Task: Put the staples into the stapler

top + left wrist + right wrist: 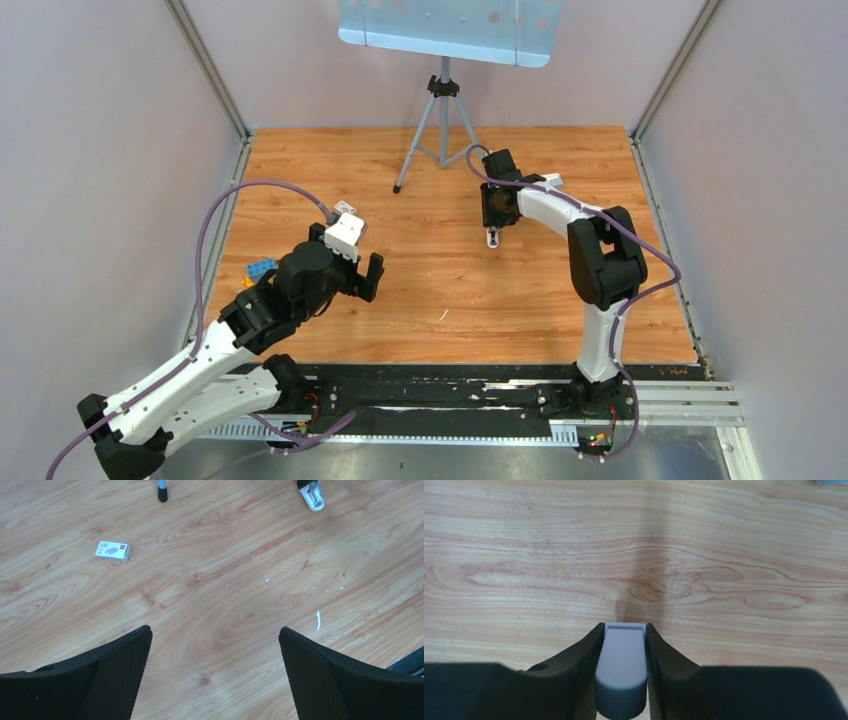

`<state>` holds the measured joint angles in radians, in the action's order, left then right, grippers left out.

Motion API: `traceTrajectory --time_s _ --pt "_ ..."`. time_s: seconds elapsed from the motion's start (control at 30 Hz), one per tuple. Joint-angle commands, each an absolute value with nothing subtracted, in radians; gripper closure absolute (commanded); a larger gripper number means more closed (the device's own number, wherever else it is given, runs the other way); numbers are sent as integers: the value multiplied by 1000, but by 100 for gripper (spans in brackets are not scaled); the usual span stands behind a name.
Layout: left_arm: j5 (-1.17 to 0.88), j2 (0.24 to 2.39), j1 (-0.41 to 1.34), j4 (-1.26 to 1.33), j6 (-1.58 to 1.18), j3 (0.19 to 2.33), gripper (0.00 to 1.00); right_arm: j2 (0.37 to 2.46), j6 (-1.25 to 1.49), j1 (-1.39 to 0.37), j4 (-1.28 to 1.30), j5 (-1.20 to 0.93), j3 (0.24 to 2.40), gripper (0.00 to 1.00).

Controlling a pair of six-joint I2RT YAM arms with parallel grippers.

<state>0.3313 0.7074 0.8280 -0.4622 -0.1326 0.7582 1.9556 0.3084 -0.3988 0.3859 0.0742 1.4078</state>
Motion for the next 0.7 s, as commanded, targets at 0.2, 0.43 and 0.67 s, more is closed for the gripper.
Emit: traceTrajectory --time_s 0.2,0.43,0.67 --pt "370 658 831 -494 -101 738 0 1917 349 -390 496 48 1464 42" --pt "382 632 831 -505 -98 732 0 1779 397 -347 529 15 1444 38" --pt "379 619 831 -502 -88 727 0 1746 429 -272 512 46 1440 50"
